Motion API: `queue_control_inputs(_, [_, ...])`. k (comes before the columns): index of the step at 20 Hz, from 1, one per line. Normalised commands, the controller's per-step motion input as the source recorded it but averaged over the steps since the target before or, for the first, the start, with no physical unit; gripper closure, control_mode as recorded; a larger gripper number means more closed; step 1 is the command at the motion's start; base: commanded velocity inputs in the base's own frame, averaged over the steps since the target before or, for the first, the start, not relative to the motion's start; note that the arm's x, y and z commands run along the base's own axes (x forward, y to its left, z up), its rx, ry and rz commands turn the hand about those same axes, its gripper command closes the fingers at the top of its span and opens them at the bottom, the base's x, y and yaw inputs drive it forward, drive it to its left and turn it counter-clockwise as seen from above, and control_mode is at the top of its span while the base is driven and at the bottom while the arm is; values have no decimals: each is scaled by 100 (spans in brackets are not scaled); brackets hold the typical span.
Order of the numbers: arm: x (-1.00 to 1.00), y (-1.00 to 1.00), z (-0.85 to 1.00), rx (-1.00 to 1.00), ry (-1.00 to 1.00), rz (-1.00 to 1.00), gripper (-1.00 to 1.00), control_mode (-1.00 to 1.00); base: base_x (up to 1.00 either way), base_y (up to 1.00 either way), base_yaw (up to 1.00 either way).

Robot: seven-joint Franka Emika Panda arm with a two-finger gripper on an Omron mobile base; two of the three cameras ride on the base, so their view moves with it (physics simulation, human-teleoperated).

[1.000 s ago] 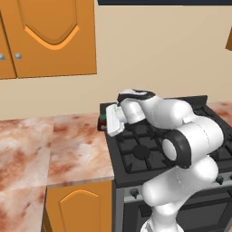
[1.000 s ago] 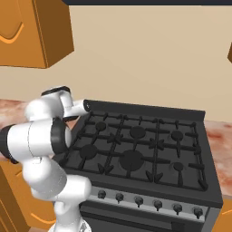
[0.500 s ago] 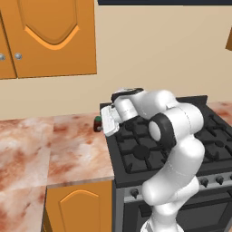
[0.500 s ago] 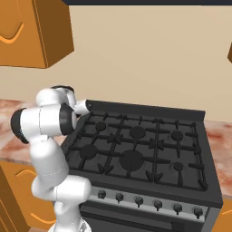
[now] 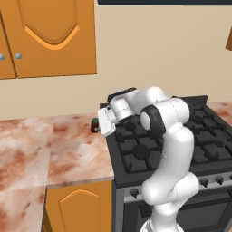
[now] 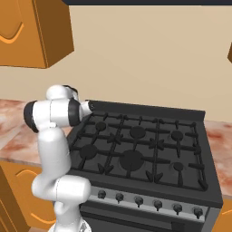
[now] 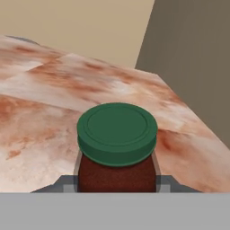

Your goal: Collect the paprika, ketchup, and shaker from the cabinet and place them next to the stove.

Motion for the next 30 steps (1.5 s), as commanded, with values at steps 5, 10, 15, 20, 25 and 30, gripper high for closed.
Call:
queue_control_inputs(5, [35, 9, -17, 0, 0, 2, 100, -100, 0, 0, 0])
queue_control_inputs(10, [29, 10, -13, -1, 2, 0, 100, -100, 0, 0, 0])
queue_control_inputs(15, [24, 14, -19, -3, 2, 0, 100, -100, 0, 0, 0])
queue_control_inputs(20, [17, 14, -19, -3, 0, 0, 100, -100, 0, 0, 0])
queue_control_inputs(25, [15, 13, -19, -3, 0, 0, 100, -100, 0, 0, 0])
queue_control_inputs(30, [10, 7, -17, -2, 0, 0, -100, -100, 0, 0, 0])
